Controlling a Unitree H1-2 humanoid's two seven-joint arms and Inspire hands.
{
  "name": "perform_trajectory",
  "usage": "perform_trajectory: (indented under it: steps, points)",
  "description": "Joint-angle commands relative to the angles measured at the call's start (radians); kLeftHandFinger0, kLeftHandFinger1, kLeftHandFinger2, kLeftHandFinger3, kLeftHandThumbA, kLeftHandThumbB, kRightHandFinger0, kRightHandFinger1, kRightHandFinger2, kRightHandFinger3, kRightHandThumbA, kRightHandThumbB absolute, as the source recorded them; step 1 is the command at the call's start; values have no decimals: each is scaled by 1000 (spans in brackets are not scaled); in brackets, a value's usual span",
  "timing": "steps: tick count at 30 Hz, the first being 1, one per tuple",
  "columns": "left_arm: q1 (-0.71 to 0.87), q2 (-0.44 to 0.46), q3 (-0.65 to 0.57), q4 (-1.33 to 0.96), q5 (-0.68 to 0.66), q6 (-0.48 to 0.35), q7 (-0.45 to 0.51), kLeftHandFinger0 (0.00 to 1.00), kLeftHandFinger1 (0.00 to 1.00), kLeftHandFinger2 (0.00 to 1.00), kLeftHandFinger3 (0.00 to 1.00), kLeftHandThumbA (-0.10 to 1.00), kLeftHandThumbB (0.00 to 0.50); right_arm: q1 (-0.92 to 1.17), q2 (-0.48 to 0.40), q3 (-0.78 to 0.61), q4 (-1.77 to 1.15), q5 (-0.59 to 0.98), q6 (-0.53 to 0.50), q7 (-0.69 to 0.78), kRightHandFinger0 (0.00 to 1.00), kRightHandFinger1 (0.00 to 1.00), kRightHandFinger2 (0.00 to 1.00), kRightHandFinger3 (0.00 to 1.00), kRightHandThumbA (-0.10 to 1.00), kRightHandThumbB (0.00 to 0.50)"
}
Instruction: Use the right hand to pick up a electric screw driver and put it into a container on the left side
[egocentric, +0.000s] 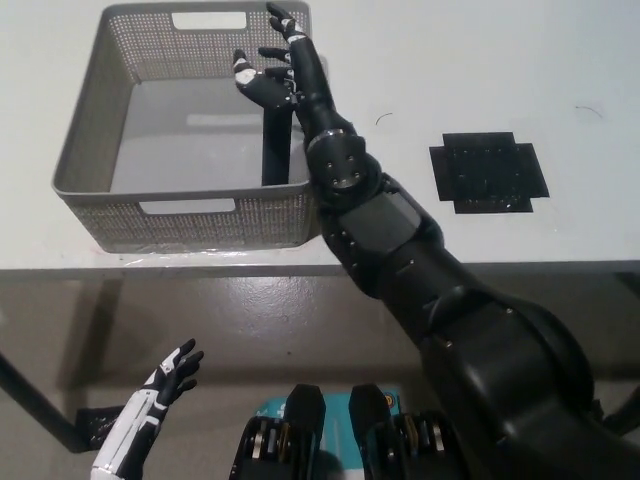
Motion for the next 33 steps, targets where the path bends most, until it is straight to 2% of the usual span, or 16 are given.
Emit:
perform_trajectory:
  steps: [1,2,5,6,7,10,14,15,16,20,23,25,26,28,32,33]
  points:
    - [-13,18,-1,-18,2,-14,-16,1000,1000,1000,1000,1000,76,-32,-5,-4,-19,8,-50,55,896,975,1000,1000,546,264]
    - [-14,20,-2,-16,0,-19,-19,1000,1000,1000,1000,1000,75,-30,-8,-1,-21,4,-50,55,981,1000,1000,1000,612,275]
    - [-17,20,-4,-16,0,-16,-21,1000,1000,1000,1000,1000,85,-31,-21,15,-39,-14,-50,57,1000,1000,1000,1000,854,289]
    - [-17,20,-4,-15,-1,-16,-22,1000,1000,1000,1000,1000,83,-33,-26,14,-49,-12,-44,68,1000,1000,1000,1000,886,287]
    - [-18,20,-5,-13,4,-17,-21,1000,1000,1000,1000,1000,85,-36,-32,-1,-62,8,-58,88,1000,1000,1000,1000,914,321]
    - [-24,23,-3,-16,5,-8,-25,1000,1000,1000,1000,1000,98,-40,-62,-12,-132,15,-68,99,1000,1000,1000,1000,986,347]
    - [-29,31,1,-22,-4,6,-37,1000,1000,1000,1000,1000,83,-13,-97,-52,-304,55,-40,130,1000,1000,1000,1000,951,355]
    - [-32,36,4,-25,-24,20,-48,1000,1000,1000,1000,1000,81,13,-123,-50,-418,38,-4,119,1000,1000,1000,1000,1000,370]
    - [-34,39,3,-24,-28,22,-53,1000,1000,1000,1000,1000,81,27,-132,-52,-466,37,11,122,1000,1000,1000,1000,1000,370]
    - [-35,40,2,-26,-31,30,-60,1000,1000,1000,1000,1000,56,117,-200,-59,-754,22,85,131,1000,1000,1000,1000,1000,318]
    - [-39,37,-1,-19,-18,19,-55,1000,1000,1000,1000,1000,49,162,-254,-74,-919,36,120,155,1000,1000,1000,1000,1000,312]
    - [-45,41,-3,-10,-6,6,-54,1000,1000,1000,1000,1000,32,206,-291,-98,-1062,65,173,170,1000,1000,1000,1000,1000,352]
    - [-45,43,-2,-9,0,1,-51,1000,1000,1000,1000,1000,24,236,-305,-114,-1143,79,197,168,1000,1000,1000,1000,1000,338]
    - [-44,49,3,-12,-1,1,-50,1000,1000,1000,1000,1000,24,281,-322,-129,-1239,102,224,171,1000,1000,1000,1000,999,344]
    - [-44,49,9,-2,-3,-1,-46,1000,1000,1000,1000,1000,29,492,-373,-148,-1513,154,235,199,1000,1000,1000,1000,1000,277]
    - [-44,49,8,1,-3,-5,-46,1000,1000,1000,1000,1000,28,525,-377,-148,-1543,158,232,201,1000,1000,1000,1000,1000,277]
